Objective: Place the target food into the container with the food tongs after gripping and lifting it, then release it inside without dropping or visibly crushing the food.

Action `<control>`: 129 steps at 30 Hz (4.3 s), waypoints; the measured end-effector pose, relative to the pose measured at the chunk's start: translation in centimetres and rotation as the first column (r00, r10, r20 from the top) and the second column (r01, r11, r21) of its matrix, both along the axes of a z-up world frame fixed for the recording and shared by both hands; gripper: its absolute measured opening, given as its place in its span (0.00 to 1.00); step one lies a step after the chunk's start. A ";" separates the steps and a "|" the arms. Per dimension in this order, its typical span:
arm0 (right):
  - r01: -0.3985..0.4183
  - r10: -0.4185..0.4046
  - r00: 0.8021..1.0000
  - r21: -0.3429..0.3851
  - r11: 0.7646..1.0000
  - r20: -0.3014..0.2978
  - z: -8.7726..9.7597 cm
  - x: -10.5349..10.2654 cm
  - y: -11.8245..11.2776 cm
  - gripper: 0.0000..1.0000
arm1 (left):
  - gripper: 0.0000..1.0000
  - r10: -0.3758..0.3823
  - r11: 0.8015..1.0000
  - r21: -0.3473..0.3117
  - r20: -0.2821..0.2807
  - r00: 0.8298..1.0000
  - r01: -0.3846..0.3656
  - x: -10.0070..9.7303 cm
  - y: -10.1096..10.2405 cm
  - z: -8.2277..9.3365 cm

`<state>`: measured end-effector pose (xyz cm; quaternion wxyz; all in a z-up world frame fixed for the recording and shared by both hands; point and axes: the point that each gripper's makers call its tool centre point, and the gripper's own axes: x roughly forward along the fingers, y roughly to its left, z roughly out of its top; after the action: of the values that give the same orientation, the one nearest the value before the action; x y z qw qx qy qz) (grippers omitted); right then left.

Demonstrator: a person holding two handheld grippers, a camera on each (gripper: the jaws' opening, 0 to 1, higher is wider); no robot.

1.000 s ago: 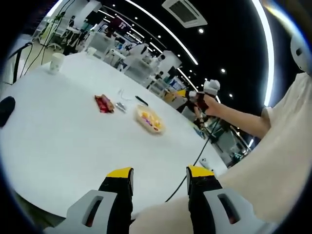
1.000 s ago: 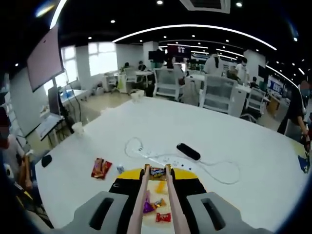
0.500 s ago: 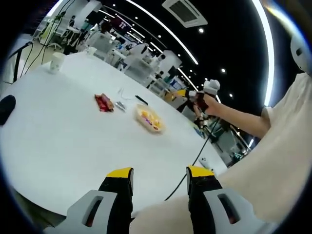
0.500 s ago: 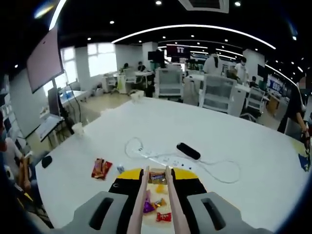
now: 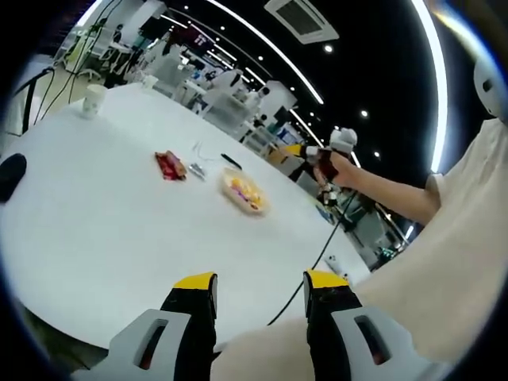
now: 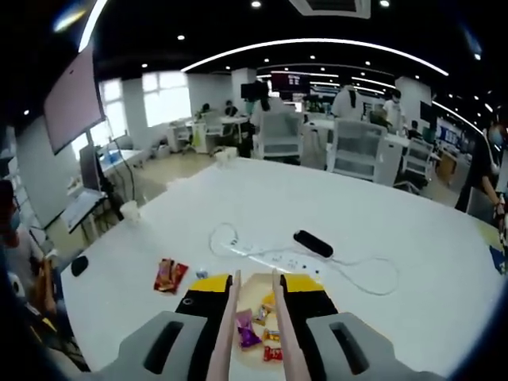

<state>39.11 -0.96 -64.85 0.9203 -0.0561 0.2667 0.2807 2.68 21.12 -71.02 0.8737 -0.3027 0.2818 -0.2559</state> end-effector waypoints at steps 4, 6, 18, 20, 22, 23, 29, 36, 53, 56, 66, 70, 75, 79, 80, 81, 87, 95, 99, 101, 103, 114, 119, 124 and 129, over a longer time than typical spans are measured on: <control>-0.019 0.019 1.000 0.007 1.000 -0.015 -0.5 -0.5 1.6 0.24 | 0.42 0.001 1.000 0.002 -0.003 1.000 -0.001 0.0 0.1 0.0; -0.028 0.028 0.999 0.011 1.000 -0.021 -0.7 -0.7 2.3 0.24 | 0.42 0.002 1.000 0.003 -0.004 1.000 -0.002 0.0 0.2 0.0; -0.140 0.139 0.989 -0.016 0.990 -0.049 -3.0 -1.8 8.0 0.26 | 0.42 0.006 1.000 0.003 -0.007 1.000 -0.006 0.5 0.5 0.0; -0.164 0.163 0.985 -0.020 0.986 -0.054 -3.4 -2.1 9.1 0.26 | 0.42 0.007 1.000 0.002 -0.007 1.000 -0.007 0.6 0.6 -0.1; -0.186 0.185 0.981 -0.027 0.982 -0.060 -3.8 -2.4 10.2 0.27 | 0.42 0.008 1.000 0.000 -0.008 1.000 -0.008 0.7 0.7 -0.1; -0.194 0.192 0.980 -0.032 0.980 -0.061 -4.0 -2.4 10.5 0.27 | 0.42 0.010 1.000 0.000 -0.009 1.000 -0.010 0.8 0.8 -0.1; -0.251 0.247 0.966 -0.049 0.967 -0.078 -4.9 -3.0 13.0 0.27 | 0.42 0.018 1.000 -0.005 -0.015 1.000 -0.018 1.0 1.2 -0.3; -0.291 0.284 0.954 -0.069 0.954 -0.093 -5.4 -4.0 15.4 0.28 | 0.42 0.026 1.000 -0.014 -0.025 0.999 -0.026 1.4 1.4 -0.7; -0.350 0.335 0.930 -0.085 0.933 -0.152 -7.8 -3.5 18.4 0.28 | 0.42 0.079 0.996 -0.034 -0.057 0.995 -0.082 1.8 2.8 -1.8; -0.360 0.344 0.926 -0.092 0.928 -0.157 -8.1 -3.3 19.0 0.28 | 0.42 0.084 0.996 -0.037 -0.060 0.995 -0.087 1.9 2.8 -1.9; -0.389 0.368 0.913 -0.099 0.916 -0.177 -9.5 -2.9 20.4 0.28 | 0.43 0.093 0.995 -0.036 -0.068 0.993 -0.096 2.1 3.1 -2.2; -0.403 0.380 0.906 -0.101 0.910 -0.188 -10.2 -3.0 21.1 0.28 | 0.45 0.110 0.993 -0.029 -0.072 0.991 -0.113 2.3 3.6 -2.4; -0.427 0.400 0.893 -0.107 0.898 -0.207 -11.0 -3.3 22.2 0.28 | 0.47 0.118 0.992 -0.022 -0.080 0.990 -0.120 2.3 4.0 -2.5; -0.438 0.410 0.887 -0.111 0.892 -0.212 -11.3 -3.2 22.7 0.28 | 0.47 0.115 0.993 -0.019 -0.083 0.990 -0.117 2.2 4.1 -2.3; -0.440 0.410 0.887 -0.114 0.891 -0.213 -11.5 -3.0 22.8 0.28 | 0.47 0.114 0.993 -0.017 -0.084 0.990 -0.116 2.2 4.3 -2.3; -0.441 0.411 0.886 -0.118 0.890 -0.213 -11.7 -2.9 22.9 0.28 | 0.47 0.115 0.993 -0.016 -0.085 0.990 -0.117 2.2 4.3 -2.3; -0.449 0.415 0.881 -0.127 0.884 -0.227 -12.5 -2.9 23.4 0.28 | 0.47 0.123 0.992 -0.015 -0.097 0.988 -0.125 2.1 4.7 -2.5; -0.462 0.425 0.874 -0.131 0.877 -0.236 -13.4 -2.5 24.6 0.28 | 0.47 0.134 0.990 -0.026 -0.118 0.984 -0.138 1.5 4.5 -2.8; -0.457 0.419 0.876 -0.130 0.880 -0.240 -14.0 -1.9 25.0 0.28 | 0.47 0.137 0.989 -0.030 -0.132 0.982 -0.142 1.2 4.5 -3.0; -0.461 0.421 0.873 -0.135 0.877 -0.248 -14.5 -2.1 25.3 0.28 | 0.47 0.137 0.989 -0.029 -0.136 0.981 -0.142 1.1 4.5 -3.1; -0.466 0.422 0.870 -0.146 0.873 -0.253 -15.0 -2.0 25.3 0.28 | 0.47 0.142 0.989 -0.029 -0.140 0.980 -0.148 1.1 4.7 -3.2; -0.499 0.441 0.858 -0.222 0.838 -0.264 -16.2 -2.1 25.2 0.28 | 0.47 0.147 0.988 -0.034 -0.150 0.978 -0.154 0.9 4.8 -3.7; -0.502 0.441 0.856 -0.224 0.836 -0.272 -16.7 -2.0 25.5 0.28 | 0.47 0.161 0.985 -0.034 -0.156 0.975 -0.168 0.7 5.0 -3.8; -0.525 0.461 0.848 -0.300 0.797 -0.260 -17.8 -1.6 25.8 0.25 | 0.48 0.181 0.982 -0.031 -0.156 0.971 -0.188 0.7 5.4 -3.9; -0.513 0.447 0.853 -0.269 0.815 -0.270 -18.4 -1.4 26.0 0.21 | 0.48 0.181 0.982 -0.032 -0.162 0.970 -0.188 0.6 5.4 -3.9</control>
<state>37.70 25.07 -83.24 0.7657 -0.2478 0.3753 0.4598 3.27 26.50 -74.95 0.8612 -0.3675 0.3149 -0.1551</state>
